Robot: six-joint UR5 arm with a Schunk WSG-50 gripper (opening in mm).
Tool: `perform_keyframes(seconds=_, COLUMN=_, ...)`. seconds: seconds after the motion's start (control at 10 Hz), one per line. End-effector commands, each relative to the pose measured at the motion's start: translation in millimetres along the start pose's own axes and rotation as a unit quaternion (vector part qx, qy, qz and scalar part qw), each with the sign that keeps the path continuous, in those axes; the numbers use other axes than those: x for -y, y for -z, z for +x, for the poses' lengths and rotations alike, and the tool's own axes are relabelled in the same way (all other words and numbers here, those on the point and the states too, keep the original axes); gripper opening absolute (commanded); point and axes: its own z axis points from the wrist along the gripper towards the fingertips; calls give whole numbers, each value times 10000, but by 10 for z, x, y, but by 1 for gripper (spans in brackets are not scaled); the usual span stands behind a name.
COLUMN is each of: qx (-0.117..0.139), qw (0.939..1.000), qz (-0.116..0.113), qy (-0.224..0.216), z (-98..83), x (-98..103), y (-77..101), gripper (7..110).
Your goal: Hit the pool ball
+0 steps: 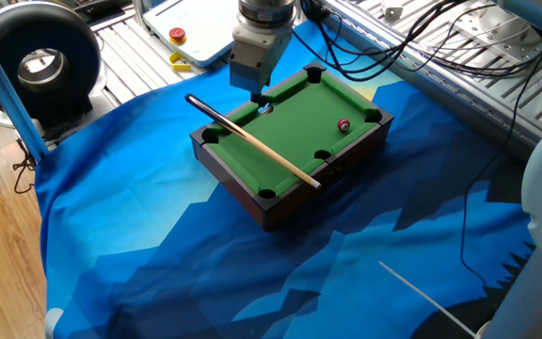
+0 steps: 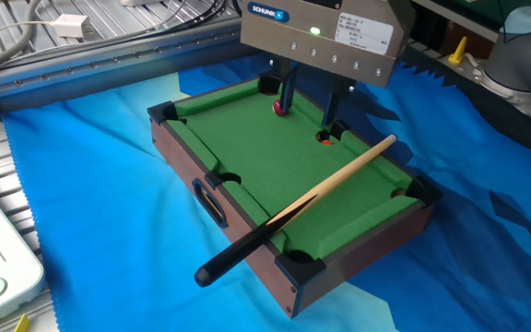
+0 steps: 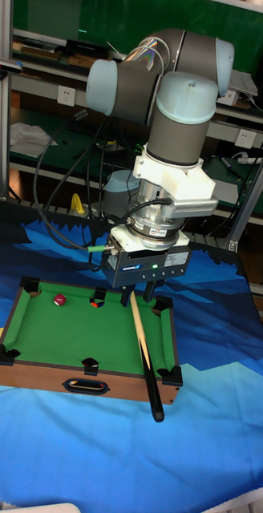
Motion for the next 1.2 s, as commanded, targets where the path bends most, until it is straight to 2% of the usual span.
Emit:
perform_keyframes(seconds=0.0, qx=-52, qw=9999, qz=-90, qy=-55, z=-28, x=-28, y=21, gripper=44)
perform_keyframes(seconds=0.1, qx=-59, qw=9998, qz=-93, qy=-170, z=-94, x=-38, y=25, gripper=44)
perform_keyframes(seconds=0.3, qx=-8, qw=9971, qz=-11, qy=-757, z=-221, x=-7, y=38, gripper=44)
perform_keyframes(seconds=0.5, qx=40, qw=9946, qz=-133, qy=-1030, z=-355, x=11, y=31, gripper=44)
perform_keyframes(seconds=0.7, qx=93, qw=9942, qz=-211, qy=-1049, z=-502, x=-38, y=-18, gripper=44)
perform_keyframes(seconds=1.1, qx=195, qw=9950, qz=-171, qy=-959, z=-753, x=-115, y=-74, gripper=44)
